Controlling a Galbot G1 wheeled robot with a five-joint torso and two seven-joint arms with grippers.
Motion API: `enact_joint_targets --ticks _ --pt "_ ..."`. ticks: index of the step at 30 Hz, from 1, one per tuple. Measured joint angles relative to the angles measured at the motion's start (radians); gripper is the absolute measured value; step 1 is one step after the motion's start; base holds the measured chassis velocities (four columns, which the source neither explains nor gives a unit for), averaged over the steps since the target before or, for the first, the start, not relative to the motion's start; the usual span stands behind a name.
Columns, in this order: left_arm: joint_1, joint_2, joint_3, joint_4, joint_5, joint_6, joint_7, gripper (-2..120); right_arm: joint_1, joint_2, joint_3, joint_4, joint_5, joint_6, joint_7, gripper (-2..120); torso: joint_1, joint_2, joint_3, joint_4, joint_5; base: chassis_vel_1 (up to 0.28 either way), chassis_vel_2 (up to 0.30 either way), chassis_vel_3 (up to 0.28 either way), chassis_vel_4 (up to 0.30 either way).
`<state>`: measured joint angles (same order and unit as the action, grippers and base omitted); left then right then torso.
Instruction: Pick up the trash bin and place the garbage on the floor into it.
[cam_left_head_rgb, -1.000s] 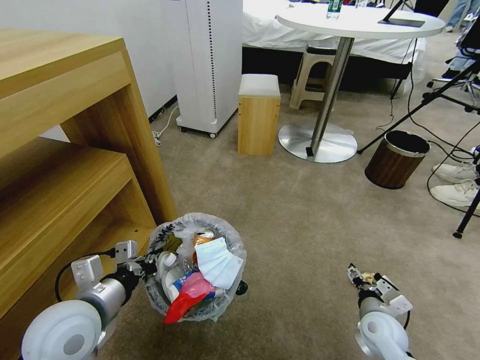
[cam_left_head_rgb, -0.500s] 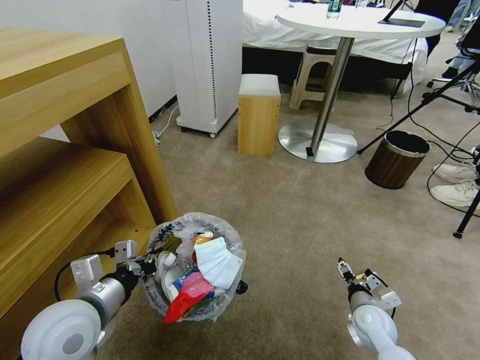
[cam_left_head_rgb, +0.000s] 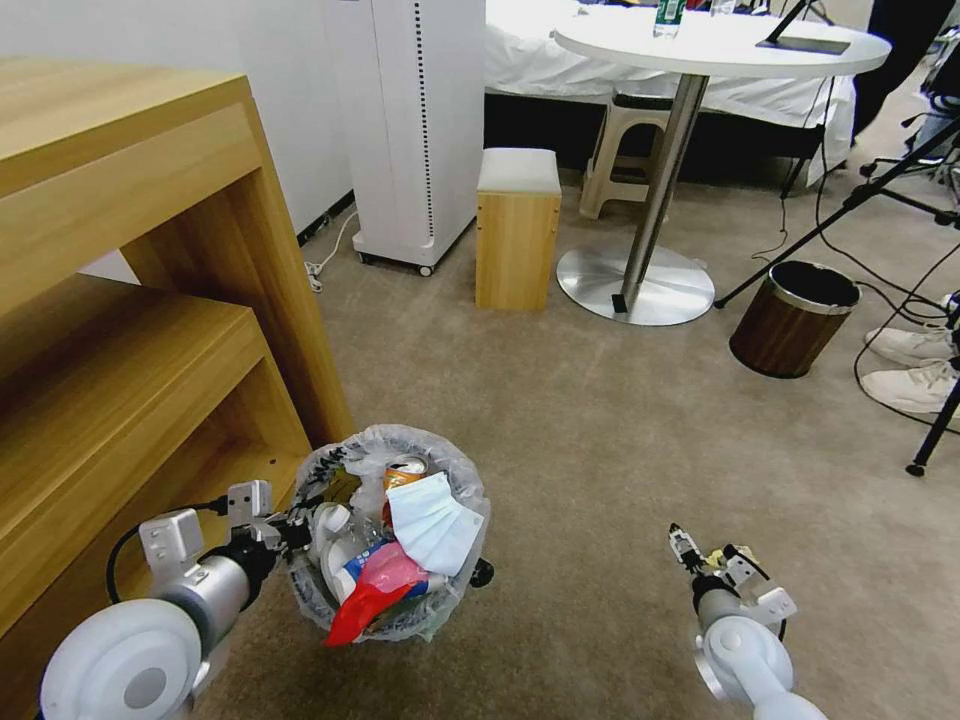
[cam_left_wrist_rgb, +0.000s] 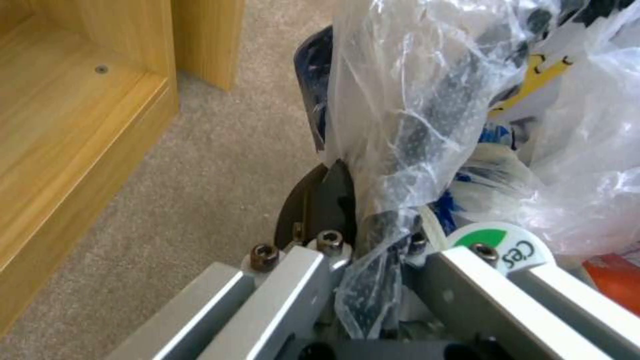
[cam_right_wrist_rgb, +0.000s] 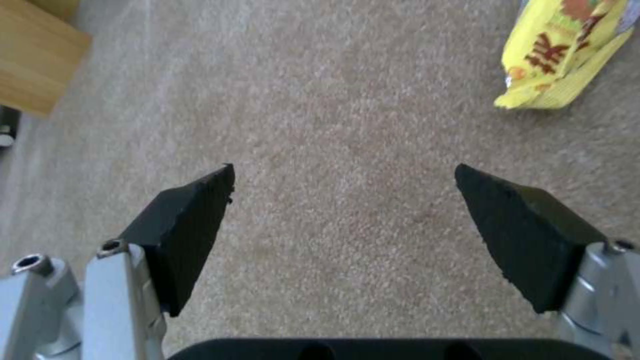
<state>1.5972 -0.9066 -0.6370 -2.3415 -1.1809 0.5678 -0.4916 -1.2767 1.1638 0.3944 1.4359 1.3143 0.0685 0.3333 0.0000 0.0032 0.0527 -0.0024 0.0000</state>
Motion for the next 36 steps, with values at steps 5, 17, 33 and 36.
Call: enact_joint_targets --ticks 5,17,33,36 --pt "0.0 0.0 -0.002 0.001 -0.001 0.0 -0.001 0 0.022 0.012 -0.012 -0.031 -0.009 0.0 -0.007 86 0.0 0.0 0.0 0.0001 0.0 0.0 0.0 0.0 0.0" --pt "-0.006 0.002 -0.003 0.01 -0.002 0.0 -0.001 0 0.052 0.026 -0.021 -0.1 -0.029 0.011 -0.036 85 0.0 0.0 0.0 0.0001 0.0001 0.0 0.0 0.0 0.0" --pt "-0.014 0.003 -0.005 0.015 -0.006 -0.003 0.003 0 0.057 -0.015 -0.004 -0.097 -0.059 0.053 -0.073 81 0.0 0.0 0.0 0.0001 0.0002 0.0 0.0 0.0 0.0" --pt "-0.013 0.003 -0.005 0.015 -0.007 -0.003 0.003 0 0.06 -0.013 -0.004 -0.093 -0.06 0.051 -0.072 81 0.0 0.0 0.0 0.0001 0.0001 0.0 0.0 0.0 0.0"
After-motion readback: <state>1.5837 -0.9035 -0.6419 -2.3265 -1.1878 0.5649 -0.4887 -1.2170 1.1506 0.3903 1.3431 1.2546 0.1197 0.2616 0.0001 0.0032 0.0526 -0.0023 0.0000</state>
